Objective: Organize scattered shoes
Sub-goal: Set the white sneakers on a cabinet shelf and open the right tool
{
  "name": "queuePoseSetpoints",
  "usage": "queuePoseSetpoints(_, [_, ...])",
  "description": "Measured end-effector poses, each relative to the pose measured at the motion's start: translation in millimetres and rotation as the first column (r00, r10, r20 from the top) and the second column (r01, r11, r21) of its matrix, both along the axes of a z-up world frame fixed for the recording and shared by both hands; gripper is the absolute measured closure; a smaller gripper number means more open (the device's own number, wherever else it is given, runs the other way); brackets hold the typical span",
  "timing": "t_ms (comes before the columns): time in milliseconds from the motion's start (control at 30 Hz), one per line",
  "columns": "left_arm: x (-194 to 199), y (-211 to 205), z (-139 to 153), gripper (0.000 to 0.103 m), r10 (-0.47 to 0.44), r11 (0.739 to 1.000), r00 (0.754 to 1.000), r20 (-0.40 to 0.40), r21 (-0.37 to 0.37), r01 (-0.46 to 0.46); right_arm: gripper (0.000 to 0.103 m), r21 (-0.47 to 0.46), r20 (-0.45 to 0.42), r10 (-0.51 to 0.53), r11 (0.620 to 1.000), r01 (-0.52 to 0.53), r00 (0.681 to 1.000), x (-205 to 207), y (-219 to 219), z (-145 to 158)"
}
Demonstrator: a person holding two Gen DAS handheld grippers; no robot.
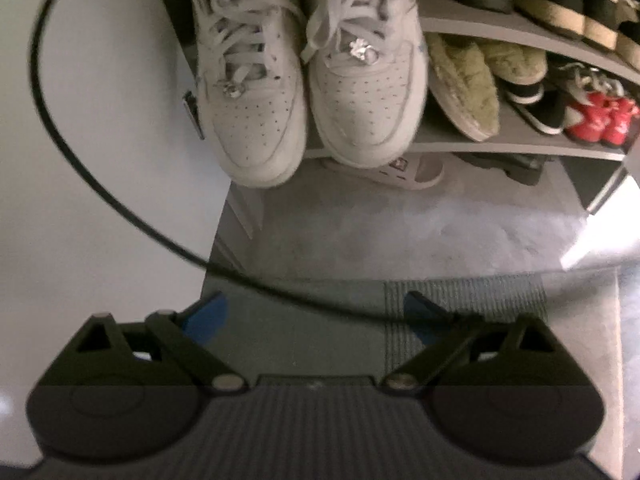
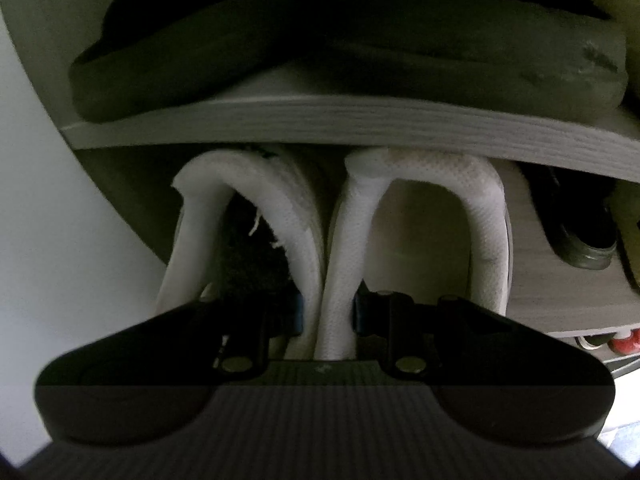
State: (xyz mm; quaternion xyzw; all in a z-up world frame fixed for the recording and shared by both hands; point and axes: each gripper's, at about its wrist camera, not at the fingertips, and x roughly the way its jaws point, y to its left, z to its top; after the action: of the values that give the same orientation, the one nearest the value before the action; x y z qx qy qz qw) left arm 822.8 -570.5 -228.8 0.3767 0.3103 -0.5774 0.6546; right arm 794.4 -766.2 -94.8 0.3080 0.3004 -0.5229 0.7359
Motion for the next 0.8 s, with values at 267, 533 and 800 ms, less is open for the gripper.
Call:
queuePoseSetpoints(267, [-3,-53,-59,0.006,0.056,0.998,0.998,0.016,-0.027,-0.056,0.076,0.048,0.018,0.004,0.999,-0.005,1.0,-10,-20,3])
queuePoseSetpoints(533, [-8,-91,-58,0.007,0.125,0.977,0.991,0.053,-0.181,-0.113,0.075,0.01,-0.025,0.071,0.997,-0.071,0.997,-17,-21,3])
queuePoseSetpoints(800, [-2,-90,-50,0.008,0.187,0.963,0.982,-0.035,-0.193,-0.19,0.072,-0.009,-0.031,0.108,0.994,-0.108,0.994,-30,-22,1])
